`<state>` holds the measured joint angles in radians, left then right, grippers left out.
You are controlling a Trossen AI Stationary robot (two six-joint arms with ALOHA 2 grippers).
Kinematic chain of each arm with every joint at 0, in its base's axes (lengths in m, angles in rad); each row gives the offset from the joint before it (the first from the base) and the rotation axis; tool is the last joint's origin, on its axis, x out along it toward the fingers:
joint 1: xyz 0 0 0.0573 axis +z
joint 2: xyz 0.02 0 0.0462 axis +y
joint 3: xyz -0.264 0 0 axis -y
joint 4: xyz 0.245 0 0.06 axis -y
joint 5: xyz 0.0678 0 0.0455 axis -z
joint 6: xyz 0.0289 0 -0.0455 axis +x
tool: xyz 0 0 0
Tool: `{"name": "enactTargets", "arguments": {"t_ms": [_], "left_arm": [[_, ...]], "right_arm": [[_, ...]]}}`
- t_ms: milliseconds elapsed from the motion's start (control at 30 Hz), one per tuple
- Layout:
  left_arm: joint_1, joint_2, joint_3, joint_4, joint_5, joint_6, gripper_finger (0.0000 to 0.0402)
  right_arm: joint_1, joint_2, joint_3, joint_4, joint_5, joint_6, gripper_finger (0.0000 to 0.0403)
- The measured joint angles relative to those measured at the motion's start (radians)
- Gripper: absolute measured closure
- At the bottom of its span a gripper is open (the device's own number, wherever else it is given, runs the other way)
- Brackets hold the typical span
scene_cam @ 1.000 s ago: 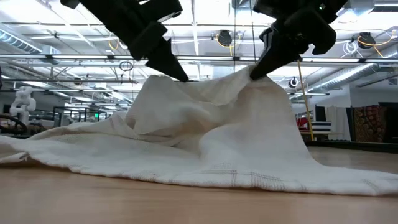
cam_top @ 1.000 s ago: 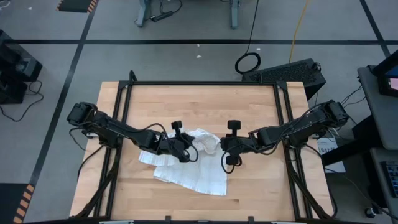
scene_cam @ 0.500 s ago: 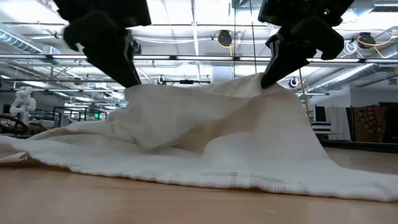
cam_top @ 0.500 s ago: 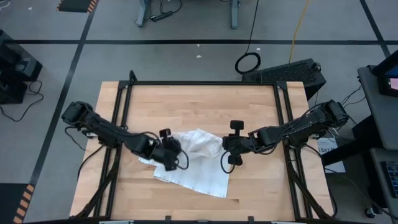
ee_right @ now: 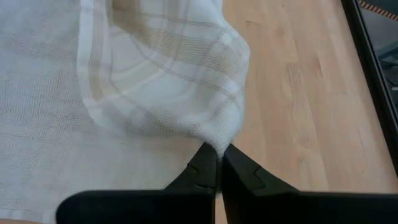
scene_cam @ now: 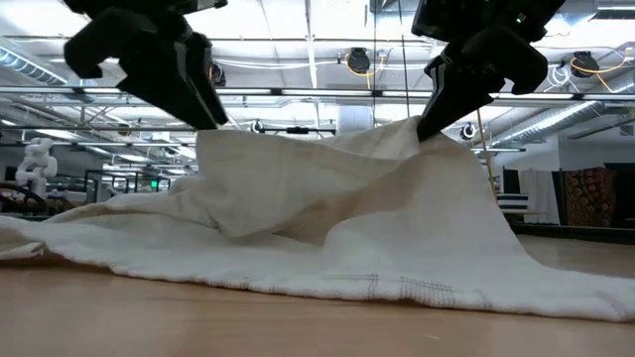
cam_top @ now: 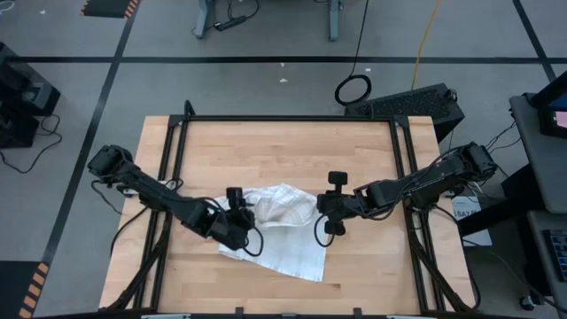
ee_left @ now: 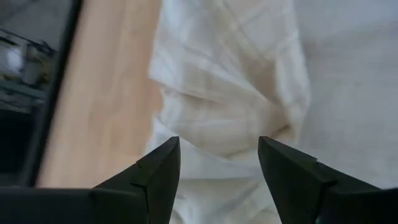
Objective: Roll towel
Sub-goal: Roll the white kitchen towel
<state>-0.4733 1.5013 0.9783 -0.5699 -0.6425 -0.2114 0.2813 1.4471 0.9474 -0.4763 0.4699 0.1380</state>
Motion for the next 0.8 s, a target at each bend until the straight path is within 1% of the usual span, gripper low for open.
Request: {"name": "enactTargets", "arguments": {"t_ms": [167, 233, 300, 467, 567, 667, 800], "left_arm": [[0.01, 0.0, 0.066, -0.03, -0.007, 0.15, 0.018], [0.024, 0.0, 0.094, -0.041, 0.021, 0.215, 0.018], [0.052, 0.0, 0.108, -0.04, 0.083, 0.284, 0.018], [0.134, 0.0, 0.11, -0.075, 0.359, 0.446, 0.018], [0.167, 0.0, 0.11, -0.079, 0.467, 0.496, 0.018], [0.181, 0.0, 0.11, -0.08, 0.515, 0.535, 0.018], [0.181, 0.02, 0.11, -0.138, 0.521, 0.596, 0.018]], "right_arm": [[0.0, 0.0, 0.0, 0.0, -0.002, 0.0, 0.0403], [0.0, 0.0, 0.0, 0.0, -0.002, 0.0, 0.0403], [0.0, 0.0, 0.0, 0.0, -0.002, 0.0, 0.0403], [0.0, 0.0, 0.0, 0.0, -0.001, -0.02, 0.0403], [0.0, 0.0, 0.0, 0.0, -0.001, -0.021, 0.0403], [0.0, 0.0, 0.0, 0.001, -0.002, -0.021, 0.0403], [0.0, 0.0, 0.0, 0.0, -0.004, -0.02, 0.0403]]}}
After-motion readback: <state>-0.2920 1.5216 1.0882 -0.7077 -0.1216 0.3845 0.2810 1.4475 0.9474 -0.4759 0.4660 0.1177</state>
